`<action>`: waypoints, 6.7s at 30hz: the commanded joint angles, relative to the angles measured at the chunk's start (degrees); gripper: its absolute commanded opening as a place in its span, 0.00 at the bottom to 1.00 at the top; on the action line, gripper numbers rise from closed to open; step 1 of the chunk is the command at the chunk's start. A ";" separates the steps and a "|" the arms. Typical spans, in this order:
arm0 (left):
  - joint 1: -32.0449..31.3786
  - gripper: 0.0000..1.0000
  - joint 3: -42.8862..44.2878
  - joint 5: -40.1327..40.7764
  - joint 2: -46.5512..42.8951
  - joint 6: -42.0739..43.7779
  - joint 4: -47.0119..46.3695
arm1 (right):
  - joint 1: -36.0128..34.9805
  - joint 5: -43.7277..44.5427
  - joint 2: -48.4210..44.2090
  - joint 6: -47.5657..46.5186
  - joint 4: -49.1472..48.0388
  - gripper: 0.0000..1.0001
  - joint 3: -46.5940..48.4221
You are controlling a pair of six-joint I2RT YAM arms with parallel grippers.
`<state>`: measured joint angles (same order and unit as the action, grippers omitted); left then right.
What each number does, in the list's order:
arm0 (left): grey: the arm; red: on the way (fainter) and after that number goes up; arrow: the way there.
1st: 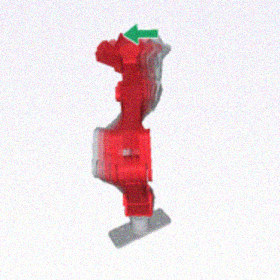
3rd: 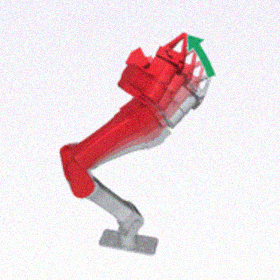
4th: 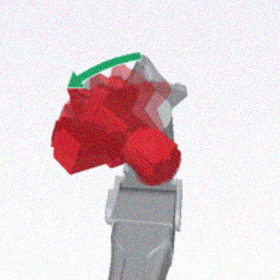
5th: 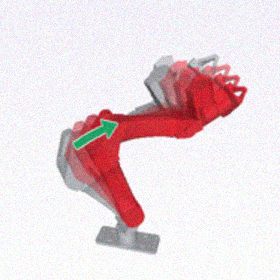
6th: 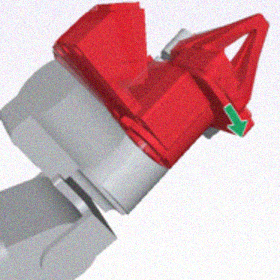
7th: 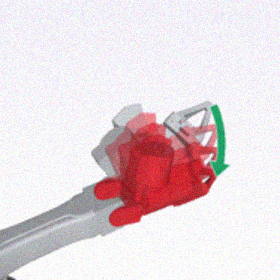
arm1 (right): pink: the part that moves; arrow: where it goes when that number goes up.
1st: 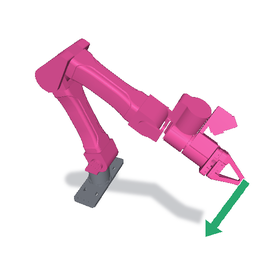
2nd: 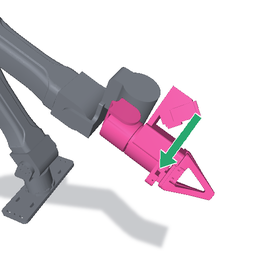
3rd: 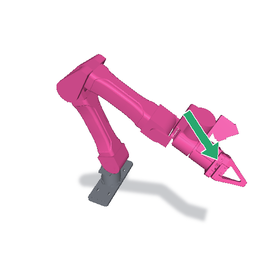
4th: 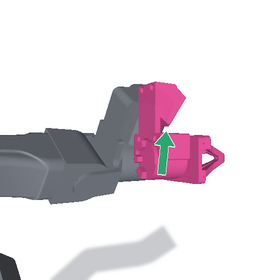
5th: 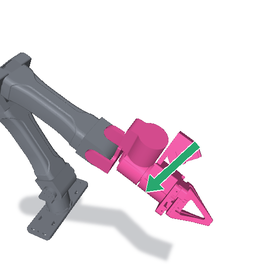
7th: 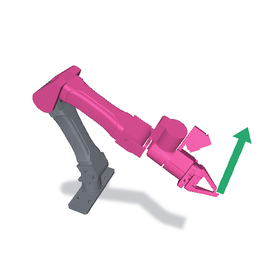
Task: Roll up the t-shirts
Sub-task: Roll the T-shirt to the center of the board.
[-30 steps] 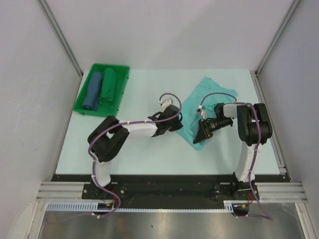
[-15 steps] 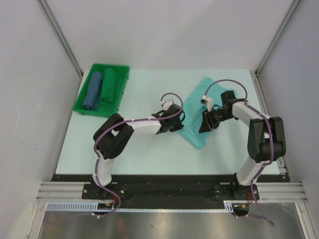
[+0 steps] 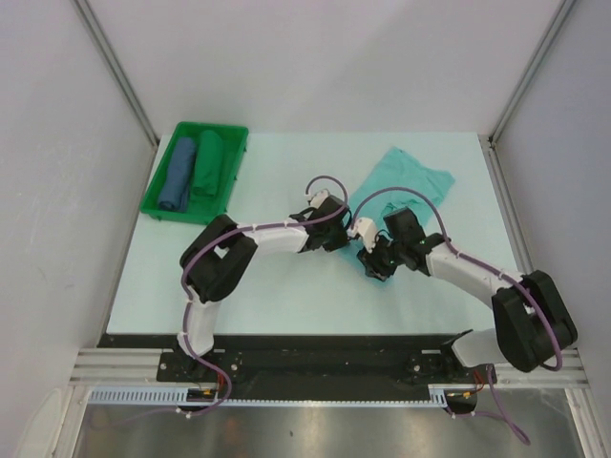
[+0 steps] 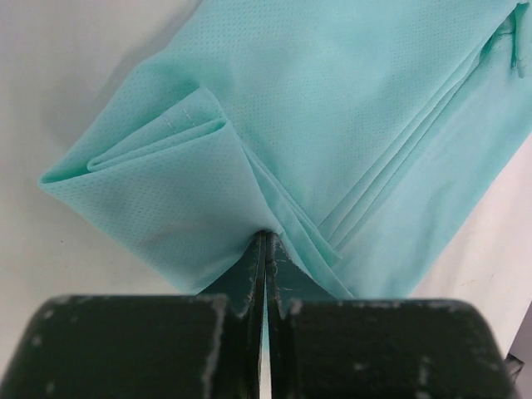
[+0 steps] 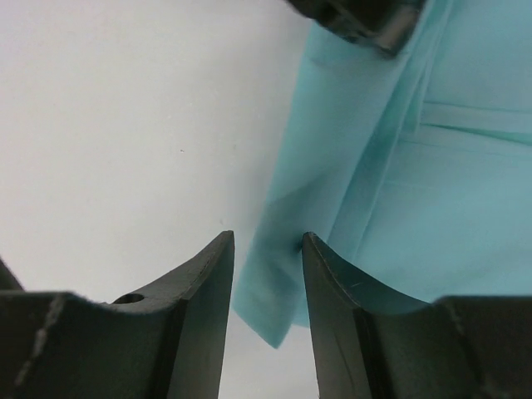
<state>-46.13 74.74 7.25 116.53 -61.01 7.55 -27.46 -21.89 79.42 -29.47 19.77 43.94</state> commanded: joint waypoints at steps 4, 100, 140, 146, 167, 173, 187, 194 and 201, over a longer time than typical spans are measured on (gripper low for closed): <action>0.87 0.01 1.64 -2.85 2.39 -1.21 1.85 | -9.18 14.49 -7.08 -0.85 -13.34 0.45 -6.15; 4.38 0.44 -3.27 -5.40 -5.60 -0.33 -5.35 | 16.11 -19.33 19.63 -14.03 17.57 0.22 8.26; -0.98 0.00 7.08 14.55 0.27 -22.22 23.46 | 20.61 -19.95 17.72 -12.72 16.11 0.41 9.76; -0.98 0.00 10.51 12.27 0.98 -21.25 29.35 | 17.81 -11.44 3.24 -5.27 3.30 0.61 2.58; 1.22 0.00 11.22 6.29 1.59 -16.86 29.63 | -22.10 38.58 0.82 -3.31 -26.27 0.71 -9.67; 1.30 0.00 11.13 6.11 1.51 -16.68 29.27 | -22.37 41.32 5.75 -2.87 -27.59 0.66 -9.23; 2.62 0.00 6.57 4.01 -1.30 -14.66 22.43 | -9.38 16.76 2.32 2.93 -15.12 0.32 -5.10; 3.41 0.30 0.86 3.65 -5.95 -12.64 13.29 | 0.73 -4.72 6.18 4.16 -4.23 0.24 1.23; 3.85 0.74 -7.06 6.81 -15.00 -8.25 2.39 | 9.00 -18.62 15.06 4.95 2.46 0.22 7.20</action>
<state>-42.74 70.50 11.51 109.08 -73.14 17.93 -21.76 -29.12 90.76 -25.69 15.55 47.68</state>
